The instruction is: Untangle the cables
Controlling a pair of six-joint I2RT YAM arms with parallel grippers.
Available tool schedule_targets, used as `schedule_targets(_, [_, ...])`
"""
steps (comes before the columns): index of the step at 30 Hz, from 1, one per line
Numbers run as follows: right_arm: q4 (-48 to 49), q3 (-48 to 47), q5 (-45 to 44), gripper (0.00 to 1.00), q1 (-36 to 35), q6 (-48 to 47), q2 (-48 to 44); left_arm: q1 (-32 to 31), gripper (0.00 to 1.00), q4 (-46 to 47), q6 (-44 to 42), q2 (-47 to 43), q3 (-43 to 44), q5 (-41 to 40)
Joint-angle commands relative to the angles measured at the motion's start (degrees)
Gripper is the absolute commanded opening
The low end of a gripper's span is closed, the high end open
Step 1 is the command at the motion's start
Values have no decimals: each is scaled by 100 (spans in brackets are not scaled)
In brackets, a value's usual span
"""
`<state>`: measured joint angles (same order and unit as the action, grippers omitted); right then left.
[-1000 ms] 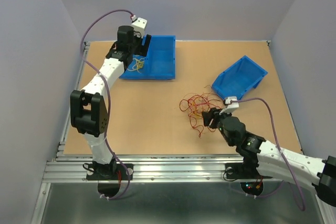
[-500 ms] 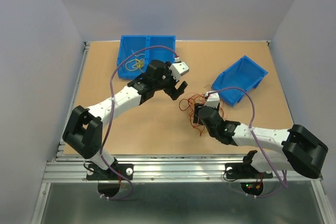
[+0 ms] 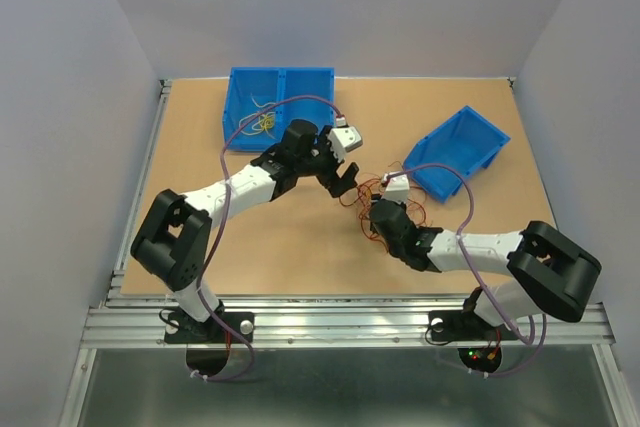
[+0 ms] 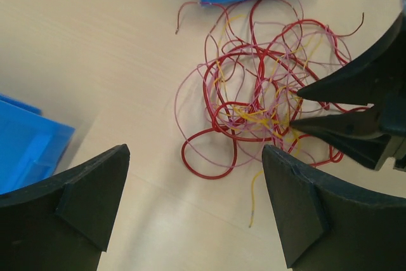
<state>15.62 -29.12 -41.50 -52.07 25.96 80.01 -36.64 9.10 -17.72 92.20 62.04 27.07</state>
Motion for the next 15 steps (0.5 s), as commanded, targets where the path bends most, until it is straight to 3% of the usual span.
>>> schedule_targets(1, [732,-287,177,28,39,-187,-11,-71,97,162,-48,377,238,185])
schedule_targets(2, [776,-226,281,11,39,-222,-98,-80,97,162,-48,490,273,185])
schedule_targets(5, [978,-50,501,1,39,-284,-458,-97,97,171,-39,640,335,202])
schedule_targets(15, [1128,618,1732,0,39,-592,-1715,-168,97,302,-21,861,405,378])
